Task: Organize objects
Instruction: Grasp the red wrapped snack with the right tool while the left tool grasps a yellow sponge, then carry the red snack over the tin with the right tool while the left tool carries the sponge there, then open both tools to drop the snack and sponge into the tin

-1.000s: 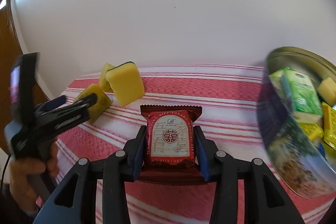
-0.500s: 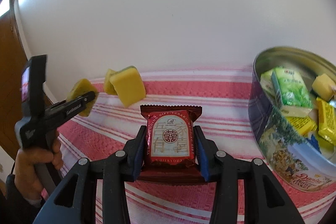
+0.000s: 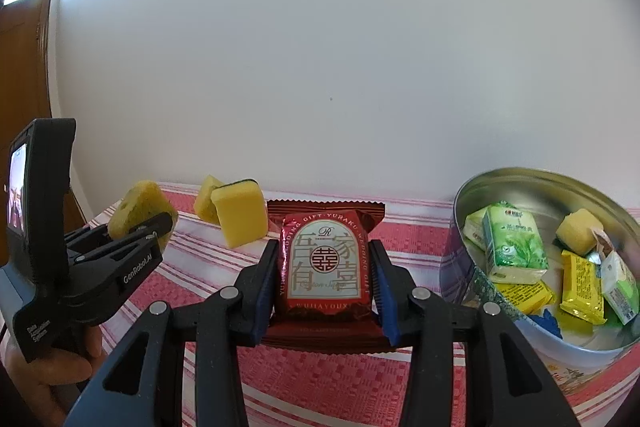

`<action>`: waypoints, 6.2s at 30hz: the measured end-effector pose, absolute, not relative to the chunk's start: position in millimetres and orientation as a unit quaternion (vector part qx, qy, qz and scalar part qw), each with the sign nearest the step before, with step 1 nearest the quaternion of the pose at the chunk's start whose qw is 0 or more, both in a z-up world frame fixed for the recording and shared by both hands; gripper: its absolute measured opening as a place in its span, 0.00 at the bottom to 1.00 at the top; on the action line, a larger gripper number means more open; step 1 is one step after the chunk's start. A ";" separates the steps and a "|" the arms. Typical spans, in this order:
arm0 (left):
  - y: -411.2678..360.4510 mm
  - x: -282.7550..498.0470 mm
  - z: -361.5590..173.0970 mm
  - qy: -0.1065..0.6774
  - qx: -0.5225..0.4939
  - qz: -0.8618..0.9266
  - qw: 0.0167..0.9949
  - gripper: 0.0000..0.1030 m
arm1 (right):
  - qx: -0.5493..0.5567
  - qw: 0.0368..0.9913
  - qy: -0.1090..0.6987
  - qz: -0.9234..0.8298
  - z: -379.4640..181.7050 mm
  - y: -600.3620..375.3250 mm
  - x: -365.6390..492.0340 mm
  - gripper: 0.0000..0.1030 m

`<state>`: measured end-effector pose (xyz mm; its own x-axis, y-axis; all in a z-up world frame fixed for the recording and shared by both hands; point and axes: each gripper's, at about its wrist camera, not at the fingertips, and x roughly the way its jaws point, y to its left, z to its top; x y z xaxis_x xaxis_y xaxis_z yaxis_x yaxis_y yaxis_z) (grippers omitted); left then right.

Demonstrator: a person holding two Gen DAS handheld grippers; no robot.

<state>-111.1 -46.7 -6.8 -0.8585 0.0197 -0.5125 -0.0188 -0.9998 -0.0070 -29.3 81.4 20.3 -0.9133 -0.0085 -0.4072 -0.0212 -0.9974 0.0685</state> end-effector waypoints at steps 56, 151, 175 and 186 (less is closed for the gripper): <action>55.1 -47.9 -9.7 0.015 -0.260 0.964 0.054 0.20 | -0.196 0.034 0.016 0.980 27.2 165.8 57.8 0.45; 269.1 -77.8 2.9 0.044 -0.298 0.941 0.154 0.64 | -0.186 0.172 0.023 0.967 38.9 324.4 25.7 0.58; 180.3 -30.1 21.3 0.041 -0.184 0.979 0.077 0.96 | -0.043 0.220 0.011 0.974 62.7 283.4 87.3 0.95; 166.3 -21.9 16.7 0.050 -0.176 0.981 0.068 0.98 | -0.084 0.223 0.082 0.968 56.0 290.7 93.9 0.95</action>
